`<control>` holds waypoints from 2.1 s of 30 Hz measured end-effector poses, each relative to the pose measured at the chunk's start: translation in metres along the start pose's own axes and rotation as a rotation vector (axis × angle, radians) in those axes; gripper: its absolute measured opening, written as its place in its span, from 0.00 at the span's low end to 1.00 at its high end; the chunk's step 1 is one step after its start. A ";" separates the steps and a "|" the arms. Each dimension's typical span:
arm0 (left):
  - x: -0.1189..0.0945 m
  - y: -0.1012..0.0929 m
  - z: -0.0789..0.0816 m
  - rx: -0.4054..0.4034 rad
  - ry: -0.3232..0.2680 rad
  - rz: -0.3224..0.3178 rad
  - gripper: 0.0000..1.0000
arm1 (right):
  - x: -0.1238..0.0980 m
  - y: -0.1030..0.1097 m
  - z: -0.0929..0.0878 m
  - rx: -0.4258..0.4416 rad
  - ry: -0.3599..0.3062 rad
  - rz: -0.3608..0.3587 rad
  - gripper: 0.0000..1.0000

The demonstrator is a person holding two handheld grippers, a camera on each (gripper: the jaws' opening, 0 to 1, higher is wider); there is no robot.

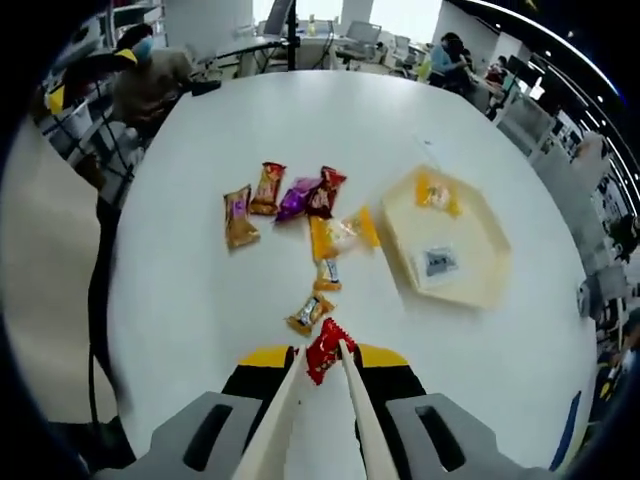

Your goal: Place the target food into the container with the food tongs after gripping and lifting it, then release it inside without dropping or visibly crushing the food.

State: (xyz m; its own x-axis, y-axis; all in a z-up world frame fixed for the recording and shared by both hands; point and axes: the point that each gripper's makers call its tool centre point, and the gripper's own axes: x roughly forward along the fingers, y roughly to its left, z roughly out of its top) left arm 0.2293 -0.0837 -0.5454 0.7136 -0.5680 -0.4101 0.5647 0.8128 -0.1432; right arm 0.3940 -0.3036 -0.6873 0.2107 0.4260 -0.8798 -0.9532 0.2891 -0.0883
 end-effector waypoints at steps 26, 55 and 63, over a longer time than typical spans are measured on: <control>-0.008 0.004 0.001 0.001 -0.017 0.012 0.58 | -0.018 -0.029 0.042 -0.072 -0.039 -0.067 0.23; -0.012 0.014 -0.002 -0.014 -0.023 0.036 0.59 | -0.033 -0.060 0.088 -0.127 -0.080 -0.117 0.23; -0.012 0.017 -0.002 -0.020 -0.027 0.044 0.59 | -0.036 -0.073 0.098 -0.149 -0.081 -0.134 0.24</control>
State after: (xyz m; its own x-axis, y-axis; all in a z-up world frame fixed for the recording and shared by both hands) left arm 0.2292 -0.0626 -0.5448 0.7483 -0.5350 -0.3922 0.5244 0.8391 -0.1442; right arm 0.4769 -0.2561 -0.6031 0.3485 0.4615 -0.8158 -0.9358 0.2207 -0.2749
